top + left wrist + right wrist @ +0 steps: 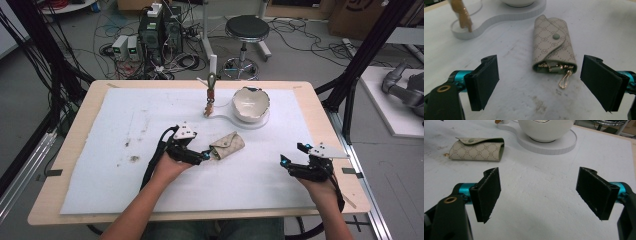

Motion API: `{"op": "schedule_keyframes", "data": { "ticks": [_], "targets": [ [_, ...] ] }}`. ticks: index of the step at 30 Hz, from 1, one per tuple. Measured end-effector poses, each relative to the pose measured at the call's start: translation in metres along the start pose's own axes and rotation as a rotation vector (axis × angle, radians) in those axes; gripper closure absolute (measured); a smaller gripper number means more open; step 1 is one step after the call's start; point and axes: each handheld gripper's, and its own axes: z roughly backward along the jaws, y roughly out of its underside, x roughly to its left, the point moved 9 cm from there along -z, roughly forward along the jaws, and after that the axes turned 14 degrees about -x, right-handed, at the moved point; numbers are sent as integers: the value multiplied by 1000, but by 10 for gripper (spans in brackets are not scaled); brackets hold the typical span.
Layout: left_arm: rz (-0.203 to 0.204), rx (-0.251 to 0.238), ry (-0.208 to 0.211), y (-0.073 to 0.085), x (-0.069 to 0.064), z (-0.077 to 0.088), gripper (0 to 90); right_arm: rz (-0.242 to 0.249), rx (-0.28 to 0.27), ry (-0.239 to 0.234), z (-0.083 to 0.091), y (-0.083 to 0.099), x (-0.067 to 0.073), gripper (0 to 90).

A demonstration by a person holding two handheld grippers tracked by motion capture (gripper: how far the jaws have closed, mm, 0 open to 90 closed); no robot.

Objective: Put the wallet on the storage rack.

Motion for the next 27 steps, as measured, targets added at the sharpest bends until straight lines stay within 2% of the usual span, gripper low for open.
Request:
{"op": "schedule_keyframes", "data": {
  "ticks": [7, 11, 16, 24, 27],
  "targets": [
    [-12, 26, 32, -10, -11, -29, 153, 6, 3, -4, -1, 0, 2, 204],
    [-15, 54, 42, -9, -14, -43, 153, 11, 4, -7, -2, 0, 2, 203],
    [-14, 77, 45, -5, -15, -55, 153, 10, 7, -8, -3, 1, 2, 203],
    [-19, 133, 40, 11, -16, -66, 148, 12, 12, -11, -4, 2, 3, 203],
    [-40, 183, 36, 20, -16, -69, 148, 11, 16, -14, -5, 3, 4, 203]
  ]
}}
